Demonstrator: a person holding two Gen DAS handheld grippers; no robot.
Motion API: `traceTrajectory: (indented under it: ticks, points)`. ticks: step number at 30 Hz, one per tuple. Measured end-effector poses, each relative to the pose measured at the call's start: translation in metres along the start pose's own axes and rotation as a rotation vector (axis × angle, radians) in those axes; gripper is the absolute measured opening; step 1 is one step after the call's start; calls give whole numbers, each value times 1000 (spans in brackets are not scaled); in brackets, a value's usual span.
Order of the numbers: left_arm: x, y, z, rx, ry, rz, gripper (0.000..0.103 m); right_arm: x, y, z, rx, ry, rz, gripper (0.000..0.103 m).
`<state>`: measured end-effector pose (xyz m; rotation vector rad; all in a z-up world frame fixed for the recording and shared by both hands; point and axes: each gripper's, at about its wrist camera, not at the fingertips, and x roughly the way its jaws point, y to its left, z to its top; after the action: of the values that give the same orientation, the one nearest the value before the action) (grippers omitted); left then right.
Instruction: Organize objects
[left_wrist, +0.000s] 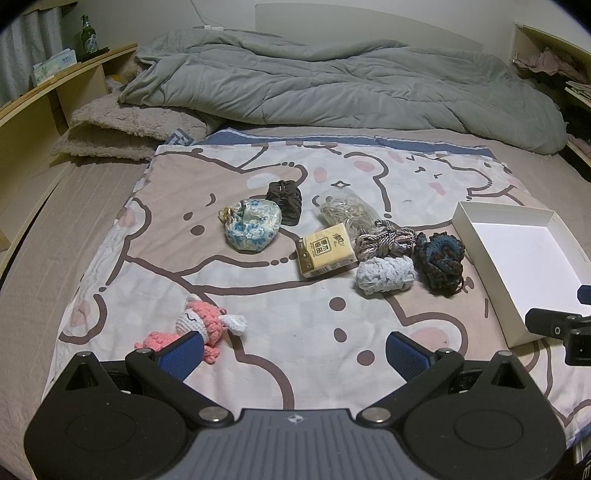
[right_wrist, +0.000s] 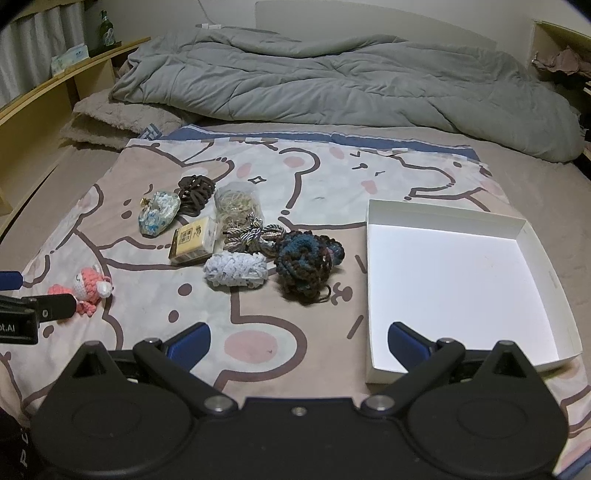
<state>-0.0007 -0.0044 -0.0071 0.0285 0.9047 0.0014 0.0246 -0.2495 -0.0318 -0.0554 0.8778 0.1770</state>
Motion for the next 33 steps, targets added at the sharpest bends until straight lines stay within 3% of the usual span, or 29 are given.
traceTrajectory:
  ticks: [14, 23, 30, 33]
  points:
    - [-1, 1, 1, 6, -1, -1, 103, 0, 0, 0, 0, 3, 0, 103]
    - [-3, 26, 11, -47, -43, -5, 103, -6, -1, 5, 10, -43, 16, 103]
    - [-1, 54, 21, -39, -103, 133, 103, -13, 0, 18, 26, -119, 54, 103]
    - [4, 68, 25, -39, -98, 152, 103, -13, -1, 26, 45, -151, 68, 103]
